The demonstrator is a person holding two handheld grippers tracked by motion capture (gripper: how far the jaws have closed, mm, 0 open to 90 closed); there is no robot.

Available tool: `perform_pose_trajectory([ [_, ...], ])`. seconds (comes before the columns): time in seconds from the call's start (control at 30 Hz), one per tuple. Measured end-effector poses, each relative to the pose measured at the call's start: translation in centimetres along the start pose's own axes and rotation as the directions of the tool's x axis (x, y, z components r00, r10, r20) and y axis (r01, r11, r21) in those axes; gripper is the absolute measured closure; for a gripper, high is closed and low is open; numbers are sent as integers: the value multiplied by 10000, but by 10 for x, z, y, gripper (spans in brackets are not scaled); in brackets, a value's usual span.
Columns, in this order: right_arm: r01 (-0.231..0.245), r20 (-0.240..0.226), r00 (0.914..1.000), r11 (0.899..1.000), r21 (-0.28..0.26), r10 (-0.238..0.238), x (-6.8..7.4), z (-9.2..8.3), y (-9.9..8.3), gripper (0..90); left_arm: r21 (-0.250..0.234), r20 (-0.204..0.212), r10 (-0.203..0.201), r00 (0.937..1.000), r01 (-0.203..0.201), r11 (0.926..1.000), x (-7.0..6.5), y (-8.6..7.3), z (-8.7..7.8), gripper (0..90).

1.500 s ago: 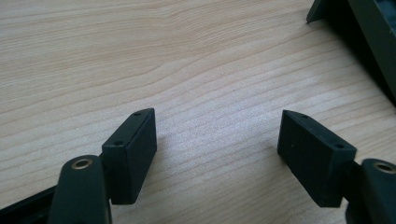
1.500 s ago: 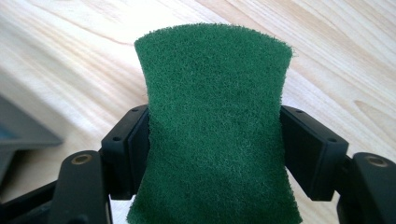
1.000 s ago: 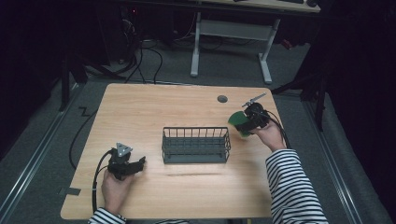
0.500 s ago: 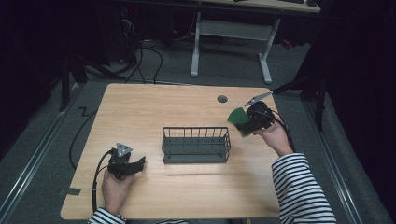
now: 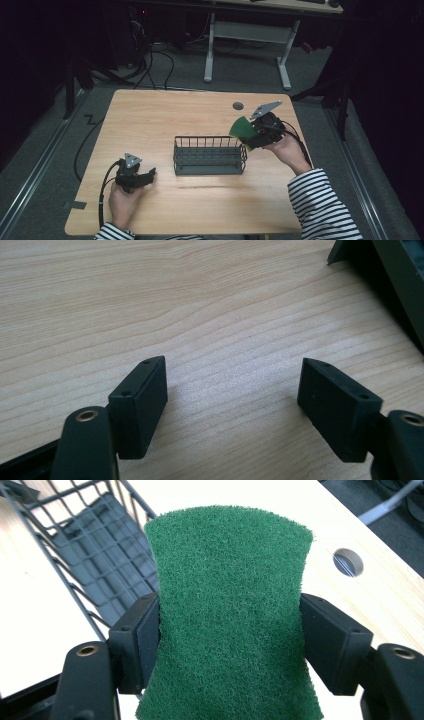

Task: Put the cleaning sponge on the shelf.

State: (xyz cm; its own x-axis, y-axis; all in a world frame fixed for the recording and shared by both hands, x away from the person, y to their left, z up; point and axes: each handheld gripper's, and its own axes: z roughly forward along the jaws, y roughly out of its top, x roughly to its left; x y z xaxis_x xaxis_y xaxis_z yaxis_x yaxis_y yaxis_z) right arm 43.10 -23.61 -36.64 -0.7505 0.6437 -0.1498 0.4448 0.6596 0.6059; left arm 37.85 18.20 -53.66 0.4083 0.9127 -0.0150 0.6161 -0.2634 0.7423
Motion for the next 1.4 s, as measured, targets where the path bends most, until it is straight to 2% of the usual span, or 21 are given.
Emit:
perform_pose_trajectory([
  [0.27, 301, -456, 9985, 9994, -148, -308, 16, 11, 7, 301, 0, 5, 0, 10000, 0, 10000, 0, 0, 0, 284],
  [0.4, 466, -587, 9972, 9989, 58, -462, 23, 23, 9, 300, 0, 19, -1, 10000, 1, 10000, 0, 0, 0, 283],
  [0.63, 790, -516, 9956, 9966, 231, -777, 34, 38, 14, 300, 10, 15, 6, 10000, -6, 10000, 0, 0, 0, 283],
  [0.9, 728, -413, 9966, 9969, 293, -716, 33, 47, 18, 300, 13, 18, 9, 10000, -9, 10000, 0, 0, 0, 283],
  [1.0, 664, -455, 9968, 9976, 199, -654, 35, 49, 17, 300, 16, 23, 9, 10000, -9, 10000, 0, 0, 0, 282],
  [1.17, 782, -389, 9963, 9960, 436, -766, 38, 57, 16, 299, 12, 19, 8, 10000, -8, 10000, 0, 0, 0, 283],
  [1.4, 663, -422, 9970, 9970, 401, -646, 38, 62, 14, 298, -1, 32, -18, 10000, 18, 10000, 0, 0, 0, 283],
])
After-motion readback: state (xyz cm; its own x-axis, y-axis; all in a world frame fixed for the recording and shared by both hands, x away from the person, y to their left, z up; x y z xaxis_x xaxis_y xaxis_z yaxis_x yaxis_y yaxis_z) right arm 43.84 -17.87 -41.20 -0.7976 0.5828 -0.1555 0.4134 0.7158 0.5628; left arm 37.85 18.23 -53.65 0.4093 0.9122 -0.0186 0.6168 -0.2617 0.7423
